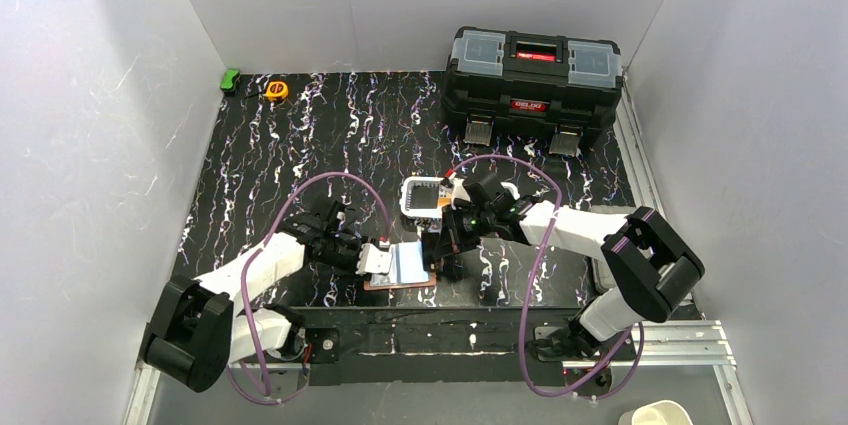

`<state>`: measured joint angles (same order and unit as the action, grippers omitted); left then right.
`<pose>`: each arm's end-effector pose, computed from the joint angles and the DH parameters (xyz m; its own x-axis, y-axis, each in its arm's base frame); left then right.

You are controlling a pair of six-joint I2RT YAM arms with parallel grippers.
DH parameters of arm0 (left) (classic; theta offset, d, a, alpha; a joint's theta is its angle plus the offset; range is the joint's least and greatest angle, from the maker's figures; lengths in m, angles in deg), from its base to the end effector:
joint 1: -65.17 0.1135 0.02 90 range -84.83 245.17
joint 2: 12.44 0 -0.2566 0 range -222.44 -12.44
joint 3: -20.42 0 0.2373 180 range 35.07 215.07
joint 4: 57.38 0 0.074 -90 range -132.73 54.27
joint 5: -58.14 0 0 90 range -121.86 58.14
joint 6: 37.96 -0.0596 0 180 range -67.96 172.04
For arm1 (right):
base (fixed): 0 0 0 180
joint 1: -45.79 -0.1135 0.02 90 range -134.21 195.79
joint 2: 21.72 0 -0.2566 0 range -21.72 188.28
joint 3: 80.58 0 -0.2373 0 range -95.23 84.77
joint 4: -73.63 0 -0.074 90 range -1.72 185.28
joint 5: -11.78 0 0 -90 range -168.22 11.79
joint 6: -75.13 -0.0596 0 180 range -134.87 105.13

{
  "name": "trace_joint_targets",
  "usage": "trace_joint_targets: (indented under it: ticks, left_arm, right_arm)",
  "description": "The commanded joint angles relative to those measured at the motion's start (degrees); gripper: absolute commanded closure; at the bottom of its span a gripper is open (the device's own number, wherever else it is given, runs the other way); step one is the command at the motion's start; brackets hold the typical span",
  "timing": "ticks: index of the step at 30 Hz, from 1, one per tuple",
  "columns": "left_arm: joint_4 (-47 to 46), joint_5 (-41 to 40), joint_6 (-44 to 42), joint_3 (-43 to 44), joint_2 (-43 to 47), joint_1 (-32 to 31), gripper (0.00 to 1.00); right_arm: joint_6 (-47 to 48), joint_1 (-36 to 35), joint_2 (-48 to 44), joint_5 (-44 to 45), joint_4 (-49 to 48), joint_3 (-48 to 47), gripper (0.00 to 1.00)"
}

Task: Put the credit cards into the card holder
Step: Turn over the card slot in the card holder.

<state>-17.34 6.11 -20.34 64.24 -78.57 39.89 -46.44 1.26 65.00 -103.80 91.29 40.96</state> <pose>0.1578 -0.1151 0.1509 0.3245 0.6777 -0.6599 0.9434 -0.1817 0.2773 0.1981 0.2310 0.1655 -0.8796 -0.2029 -0.4303 -0.4533 0.6321 0.6285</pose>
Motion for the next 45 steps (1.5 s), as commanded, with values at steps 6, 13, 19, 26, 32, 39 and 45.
trace_joint_targets:
  ticks: [6, 13, 19, 26, 32, 39, 45]
  left_arm:
    - [2.02, 0.37, -3.38, -1.40, 2.02, -0.34, 0.64]
    - [3.18, -2.31, -5.18, -2.47, 3.39, -0.30, 0.66]
    - [3.17, -3.91, -5.55, -3.67, 5.15, -0.30, 0.69]
    - [3.40, -2.77, -5.34, -3.50, 4.51, -0.39, 0.70]
    - [4.30, -2.68, -6.70, -3.53, 4.13, -0.54, 0.71]
    - [4.00, -2.03, -6.99, -3.68, 3.94, -1.21, 0.71]
    - [3.53, -1.86, -7.09, -3.68, 3.40, -1.70, 0.72]
  right_arm:
    - [-1.83, -0.03, 0.99, -2.62, -4.77, -0.62, 0.99]
    - [-0.53, 0.04, -0.57, -0.18, -1.74, 0.37, 0.99]
    - [-0.79, 0.02, 0.28, -0.56, -2.45, 0.44, 0.99]
    - [-1.12, -0.03, 1.23, -0.31, -2.42, 1.25, 0.99]
    - [-1.37, -0.02, 0.82, 0.30, -2.43, 2.28, 0.99]
    - [-3.67, -0.03, 3.28, -2.71, -8.31, 0.89, 0.99]
    - [-7.72, -0.03, 5.00, -5.99, -15.55, 1.59, 0.99]
